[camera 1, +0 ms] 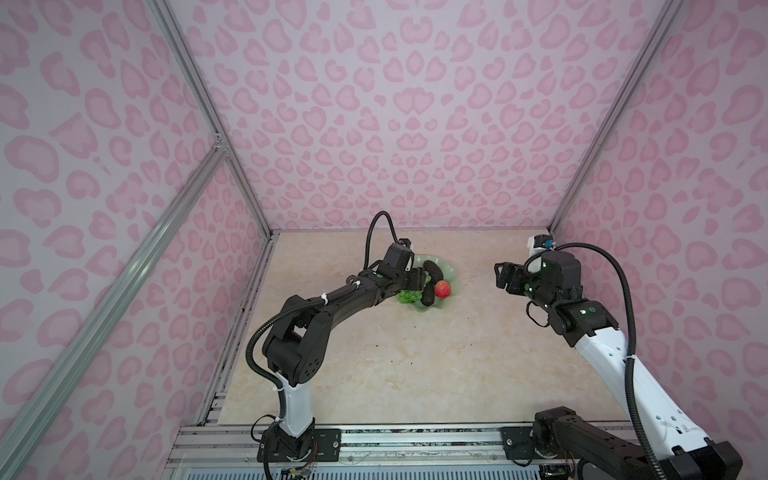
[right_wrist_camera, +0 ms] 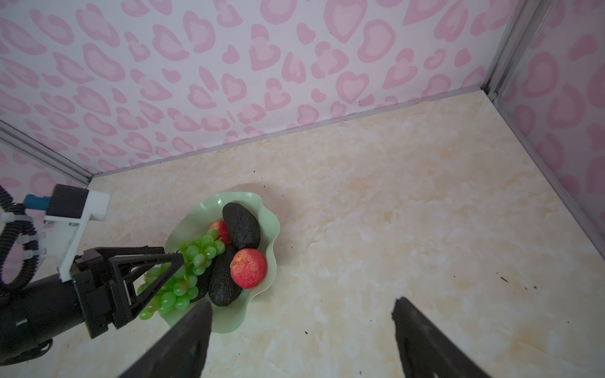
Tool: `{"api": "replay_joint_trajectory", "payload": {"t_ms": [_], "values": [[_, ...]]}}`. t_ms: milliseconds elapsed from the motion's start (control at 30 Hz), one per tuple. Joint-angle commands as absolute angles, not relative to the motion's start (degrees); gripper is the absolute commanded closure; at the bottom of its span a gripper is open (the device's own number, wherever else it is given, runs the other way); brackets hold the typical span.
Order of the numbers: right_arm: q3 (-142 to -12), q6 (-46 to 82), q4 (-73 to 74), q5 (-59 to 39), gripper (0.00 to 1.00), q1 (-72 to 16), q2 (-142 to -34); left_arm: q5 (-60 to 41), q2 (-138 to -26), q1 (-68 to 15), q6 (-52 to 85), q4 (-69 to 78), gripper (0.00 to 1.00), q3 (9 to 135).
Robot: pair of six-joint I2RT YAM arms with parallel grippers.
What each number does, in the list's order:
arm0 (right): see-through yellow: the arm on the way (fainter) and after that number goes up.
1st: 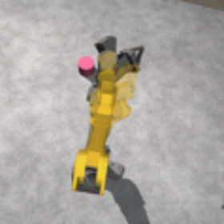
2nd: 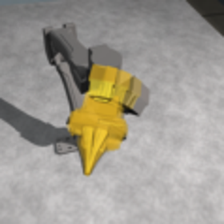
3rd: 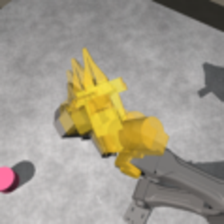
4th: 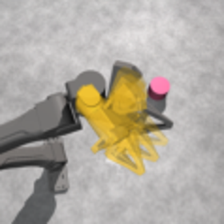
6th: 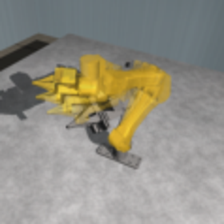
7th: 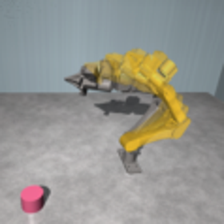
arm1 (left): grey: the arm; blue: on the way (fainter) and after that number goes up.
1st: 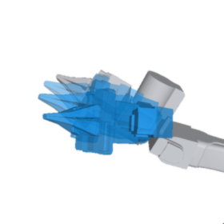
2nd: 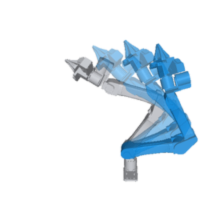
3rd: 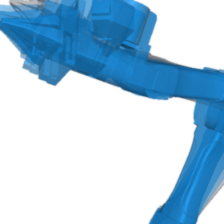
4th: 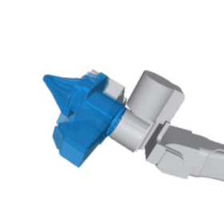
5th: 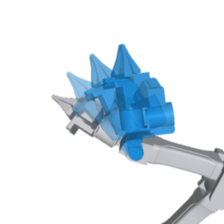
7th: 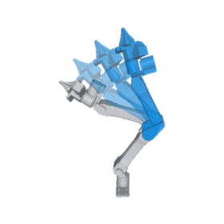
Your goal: Place and organize the fake fruits in the fruit bowl
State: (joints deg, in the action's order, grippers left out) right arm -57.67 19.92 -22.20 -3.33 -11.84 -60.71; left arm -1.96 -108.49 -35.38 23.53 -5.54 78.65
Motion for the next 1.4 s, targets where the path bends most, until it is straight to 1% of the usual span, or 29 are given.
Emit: {"api": "replay_joint_trajectory", "payload": {"t_ms": [0,200,367,533,600,733,800,900,1000,1100,1200,1300,1367], "values": [[-57.1,19.6,-21.6,-3.8,0.14,-11.8,-60.4,-2.2,-105.7,-35.4,23.0,-3.4,0.24,78.7],[-56.3,19.1,-20.9,-3.9,0.12,-11.6,-60.4,1.1,-97.3,-35.4,20.0,-1.0,0.18,77.4],[-55.9,18.0,-19.5,-5.0,0.09,-11.3,-61.8,8.4,-84.3,-35.2,13.9,4.9,0.13,68.0],[-53.2,16.6,-15.3,-4.7,0.07,-11.3,-63.1,15.7,-70.1,-32.0,10.6,6.7,0.10,55.3],[-51.9,16.2,-13.5,-4.0,0.02,-11.3,-63.3,18.8,-64.4,-29.4,11.3,7.7,0.09,48.3],[-49.3,15.8,-10.1,0.7,0.02,-11.3,-64.1,22.8,-54.1,-22.7,12.6,12.0,0.07,34.6],[-47.7,16.0,-8.6,4.0,0.02,-11.3,-64.9,24.7,-51.6,-20.1,12.5,14.5,0.06,29.8],[-45.2,14.1,-5.7,8.4,0.02,-11.3,-65.7,26.5,-50.5,-16.9,10.9,21.0,0.04,22.9],[-39.5,11.9,2.3,15.1,0.01,-11.3,-64.6,25.7,-52.3,-12.6,9.8,29.9,0.04,17.5],[-33.6,7.7,12.8,19.9,0.01,-11.0,-64.0,23.2,-56.0,-7.5,9.7,34.6,0.04,15.6],[-30.0,5.3,20.0,20.9,0.01,-9.2,-66.0,21.6,-61.5,-4.0,9.1,44.0,0.04,12.9],[-27.0,4.6,26.6,21.9,0.01,-7.7,-69.0,20.4,-69.2,-2.3,8.6,52.1,0.04,12.2],[-24.0,2.2,35.1,22.6,0.01,-7.6,-71.1,19.1,-71.5,-1.8,7.1,52.8,0.05,13.8]]}}
